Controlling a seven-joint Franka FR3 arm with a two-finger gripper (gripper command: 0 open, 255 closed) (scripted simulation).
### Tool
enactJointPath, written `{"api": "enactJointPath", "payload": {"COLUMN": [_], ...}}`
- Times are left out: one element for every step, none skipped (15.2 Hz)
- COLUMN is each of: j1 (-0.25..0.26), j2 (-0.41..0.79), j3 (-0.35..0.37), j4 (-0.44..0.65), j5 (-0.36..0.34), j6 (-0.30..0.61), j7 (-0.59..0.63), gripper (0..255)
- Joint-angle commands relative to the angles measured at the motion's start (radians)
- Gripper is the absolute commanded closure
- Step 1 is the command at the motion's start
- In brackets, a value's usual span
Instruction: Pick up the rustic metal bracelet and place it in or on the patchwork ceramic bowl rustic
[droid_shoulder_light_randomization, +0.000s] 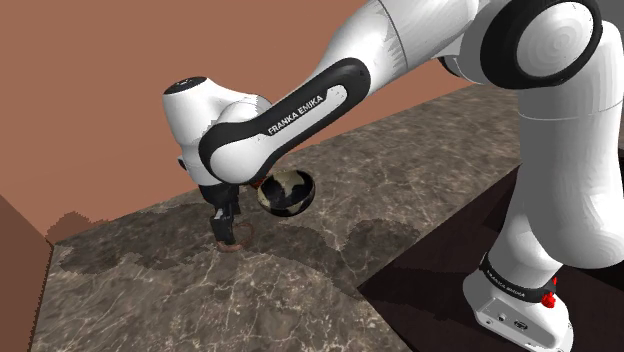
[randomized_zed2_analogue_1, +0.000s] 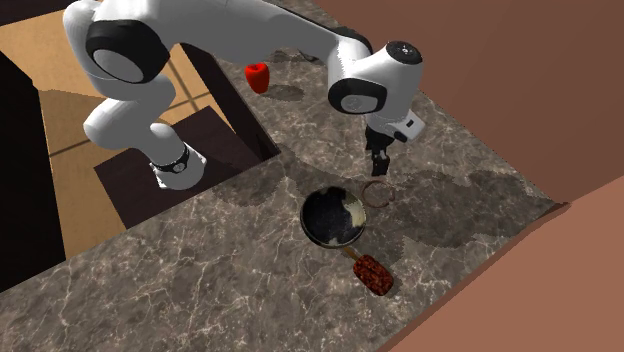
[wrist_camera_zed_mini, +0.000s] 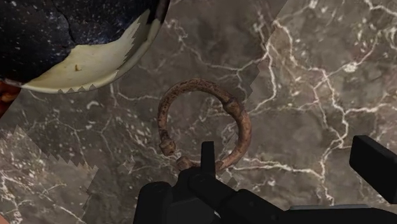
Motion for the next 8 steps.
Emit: {"api": "enactJointPath", "payload": {"j1": [0.002, 0.002, 0.002, 0.002, 0.002, 0.002, 0.002, 0.002], "j2": [0.006, 0.006, 0.006, 0.006, 0.006, 0.006, 0.006, 0.006], "j3": [-0.001, -0.001, -0.001, -0.001, -0.001, -0.001, -0.001, -0.001], "j4": [-0.001, -0.001, -0.001, -0.001, -0.001, -0.001, -0.001, -0.001], "j5": [-0.003, -0.003, -0.003, -0.003, -0.003, -0.003, -0.003, -0.003], "j6": [0.007, 0.007, 0.007, 0.007, 0.007, 0.007, 0.007, 0.007], "j7": [0.003, 0.003, 0.003, 0.003, 0.003, 0.003, 0.003, 0.003], "gripper": [0, 0, 0, 0, 0, 0, 0, 255]}}
